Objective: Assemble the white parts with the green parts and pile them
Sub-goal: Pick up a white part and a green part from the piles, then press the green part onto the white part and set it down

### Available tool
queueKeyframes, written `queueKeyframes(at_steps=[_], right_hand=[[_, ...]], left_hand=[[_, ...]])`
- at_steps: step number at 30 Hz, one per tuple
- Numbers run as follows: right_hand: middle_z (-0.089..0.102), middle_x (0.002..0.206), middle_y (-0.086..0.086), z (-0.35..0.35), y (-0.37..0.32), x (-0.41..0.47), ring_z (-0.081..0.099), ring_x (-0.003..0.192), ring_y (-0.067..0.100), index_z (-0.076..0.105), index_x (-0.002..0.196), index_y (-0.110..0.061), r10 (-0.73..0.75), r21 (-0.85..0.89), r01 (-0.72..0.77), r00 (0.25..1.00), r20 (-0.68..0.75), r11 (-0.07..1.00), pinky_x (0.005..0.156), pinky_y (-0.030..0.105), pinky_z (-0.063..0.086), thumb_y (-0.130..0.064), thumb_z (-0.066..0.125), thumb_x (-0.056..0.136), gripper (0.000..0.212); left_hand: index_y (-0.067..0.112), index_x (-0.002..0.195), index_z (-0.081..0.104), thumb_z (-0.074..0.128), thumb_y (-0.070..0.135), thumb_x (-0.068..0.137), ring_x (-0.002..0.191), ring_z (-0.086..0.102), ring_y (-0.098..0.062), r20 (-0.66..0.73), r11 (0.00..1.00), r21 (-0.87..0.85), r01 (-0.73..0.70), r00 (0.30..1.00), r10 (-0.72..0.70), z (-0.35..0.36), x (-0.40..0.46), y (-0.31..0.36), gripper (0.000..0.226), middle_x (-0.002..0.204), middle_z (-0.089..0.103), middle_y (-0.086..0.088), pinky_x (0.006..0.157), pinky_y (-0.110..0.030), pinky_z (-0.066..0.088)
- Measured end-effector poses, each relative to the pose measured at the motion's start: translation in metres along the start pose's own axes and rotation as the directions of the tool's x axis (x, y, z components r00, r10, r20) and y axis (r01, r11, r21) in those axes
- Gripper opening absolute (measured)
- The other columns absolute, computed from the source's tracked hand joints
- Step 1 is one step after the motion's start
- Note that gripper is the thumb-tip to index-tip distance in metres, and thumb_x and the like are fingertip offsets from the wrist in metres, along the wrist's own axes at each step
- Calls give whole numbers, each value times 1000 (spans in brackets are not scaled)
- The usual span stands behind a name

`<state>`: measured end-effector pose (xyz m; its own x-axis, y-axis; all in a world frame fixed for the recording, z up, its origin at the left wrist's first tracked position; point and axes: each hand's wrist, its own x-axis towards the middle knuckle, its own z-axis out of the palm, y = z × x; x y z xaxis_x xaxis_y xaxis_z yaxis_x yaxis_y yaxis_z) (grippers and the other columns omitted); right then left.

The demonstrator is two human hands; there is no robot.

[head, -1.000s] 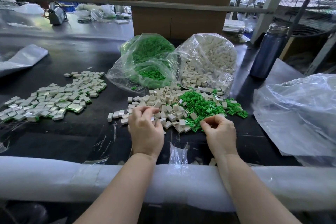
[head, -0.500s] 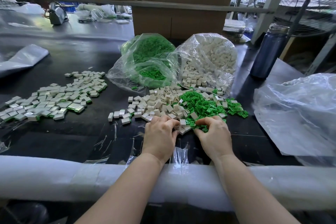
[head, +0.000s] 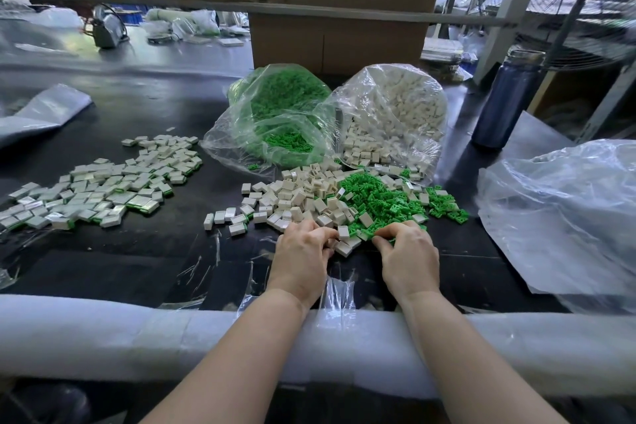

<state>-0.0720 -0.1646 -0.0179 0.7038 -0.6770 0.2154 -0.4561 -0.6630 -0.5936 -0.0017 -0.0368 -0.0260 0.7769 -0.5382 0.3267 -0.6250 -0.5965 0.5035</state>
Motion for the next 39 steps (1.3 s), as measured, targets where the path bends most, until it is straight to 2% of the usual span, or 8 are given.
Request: queueKeyframes(at_steps=[8, 10, 13, 16, 20, 24, 33, 39], right_hand=[[56, 80, -6, 1, -2, -2, 51, 78, 12, 61, 88, -12, -121, 315, 156, 984, -129, 936, 64, 14, 32, -12, 55, 93, 7], [58, 74, -9, 1, -2, -2, 54, 71, 10, 57, 85, -17, -98, 385, 131, 990, -104, 914, 64, 12, 39, -11, 54, 93, 11], [64, 68, 1, -1, -3, -2, 61, 59, 11, 56, 79, -18, -36, 572, 23, 999, 11, 820, 61, 25, 53, -6, 53, 93, 19], [67, 68, 8, -5, -5, -4, 64, 55, 9, 60, 77, -12, -25, 724, -61, 994, 108, 687, 55, 20, 54, -2, 59, 89, 15], [67, 68, 9, -7, -5, -4, 63, 56, 8, 62, 76, -10, -58, 750, -53, 991, 122, 659, 56, 19, 53, -1, 68, 81, 12], [68, 68, -4, -6, -5, -4, 62, 62, 4, 65, 75, -19, -122, 714, -10, 984, 133, 700, 62, 17, 53, 1, 70, 79, 21], [67, 71, -1, -7, -6, -5, 62, 68, 12, 69, 74, -18, -209, 708, 33, 964, 162, 706, 66, 26, 53, 3, 68, 80, 22], [68, 70, 3, -7, -7, -6, 64, 68, 19, 71, 73, -18, -216, 732, 8, 958, 191, 681, 67, 28, 54, 2, 67, 80, 22]], left_hand=[[16, 106, 62, 63, 25, 85, 97, 48, -10, -124, 992, -125, -14, 992, -2, -6, -3, 5, 23, 102, 56, 3, 89, -19, 39], [13, 100, 62, 65, 22, 83, 84, 57, -9, -107, 970, -241, -29, 994, 3, -9, -4, 8, 19, 91, 62, 5, 81, -20, 48], [11, 91, 64, 71, 17, 79, 69, 58, -3, -76, 939, -341, -36, 997, 10, -11, -5, 11, 16, 77, 61, 8, 69, -7, 47], [13, 86, 66, 73, 12, 76, 67, 60, -10, -7, 887, -462, 20, 1000, -26, -10, -3, 10, 12, 76, 65, 1, 69, -15, 52], [20, 82, 68, 71, 7, 78, 74, 64, -19, 110, 758, -636, 143, 990, -94, -10, 0, 6, 14, 80, 67, -3, 72, -24, 56], [16, 84, 69, 67, 0, 80, 69, 63, -11, 183, 623, -753, 210, 977, -109, -11, 1, 6, 16, 81, 67, -2, 66, -18, 55], [5, 93, 68, 64, -2, 81, 63, 63, 1, 216, 610, -760, 223, 973, -87, -14, 0, 6, 13, 78, 66, -1, 63, -13, 51], [-2, 97, 66, 63, 0, 83, 64, 62, -6, 226, 609, -754, 245, 968, -108, -17, 0, 5, 15, 78, 66, -6, 68, -17, 54]])
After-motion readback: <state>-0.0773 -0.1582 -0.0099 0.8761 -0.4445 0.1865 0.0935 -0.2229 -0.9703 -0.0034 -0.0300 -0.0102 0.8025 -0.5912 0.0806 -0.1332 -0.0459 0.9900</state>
